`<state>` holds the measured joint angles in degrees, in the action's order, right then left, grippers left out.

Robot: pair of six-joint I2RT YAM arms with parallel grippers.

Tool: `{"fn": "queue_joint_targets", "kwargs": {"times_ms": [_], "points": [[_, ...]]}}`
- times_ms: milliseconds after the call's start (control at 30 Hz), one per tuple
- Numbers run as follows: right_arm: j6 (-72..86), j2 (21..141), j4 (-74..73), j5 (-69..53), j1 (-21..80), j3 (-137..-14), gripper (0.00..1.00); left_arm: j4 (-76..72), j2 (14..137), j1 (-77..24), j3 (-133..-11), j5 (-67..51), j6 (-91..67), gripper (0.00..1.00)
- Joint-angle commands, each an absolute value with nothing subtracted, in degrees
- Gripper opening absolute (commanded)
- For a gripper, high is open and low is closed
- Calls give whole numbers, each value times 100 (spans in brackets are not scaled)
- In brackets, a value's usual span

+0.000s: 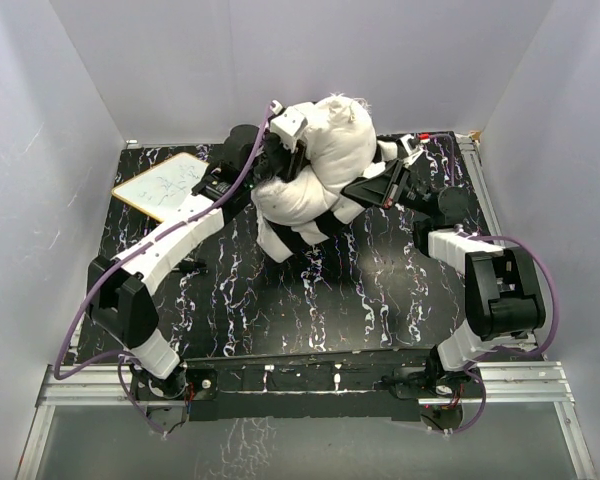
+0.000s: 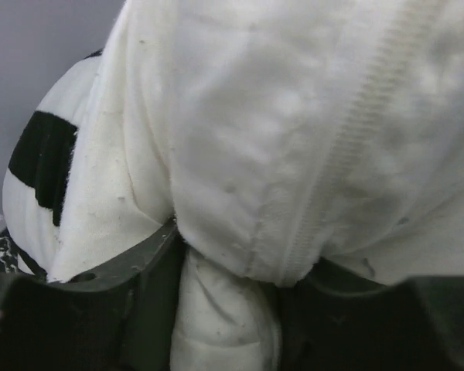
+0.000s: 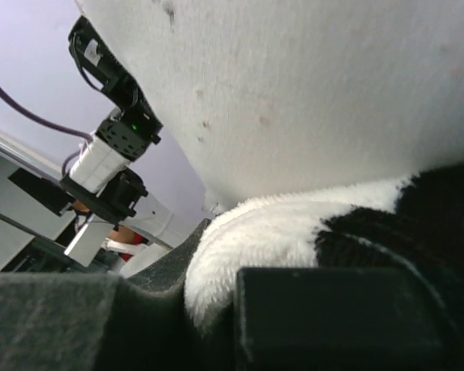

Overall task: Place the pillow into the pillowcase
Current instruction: Stuff the pillow into the pillowcase.

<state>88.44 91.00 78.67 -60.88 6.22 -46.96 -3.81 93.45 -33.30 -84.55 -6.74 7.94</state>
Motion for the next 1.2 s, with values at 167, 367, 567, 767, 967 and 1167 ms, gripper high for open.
{"fn": "queue_joint_targets", "kwargs": {"times_ms": [167,367,567,767,967,1167], "points": [[7689,8637,8845,-6838,124,-4161,8,743,8185,-3076,-8548,-2056,5,81],[6806,8183,7963,-7112,178,-3878,8,1169,7862,-4139,-8733,-1997,420,87],[7038,8045,8474,-7378,301,-3917,8,904,8598,-5755,-8699,811,2092,97],[7833,7908,9736,-7496,313,-3978,8,358,9690,-5651,-9171,2138,2381,83],[8966,7640,10468,-7686,326,-4724,8,230,9839,-4488,-7911,1580,1883,0],[9349,7659,10471,-7551,460,-5136,8,-32,9856,-3737,-7107,761,1664,0]]}}
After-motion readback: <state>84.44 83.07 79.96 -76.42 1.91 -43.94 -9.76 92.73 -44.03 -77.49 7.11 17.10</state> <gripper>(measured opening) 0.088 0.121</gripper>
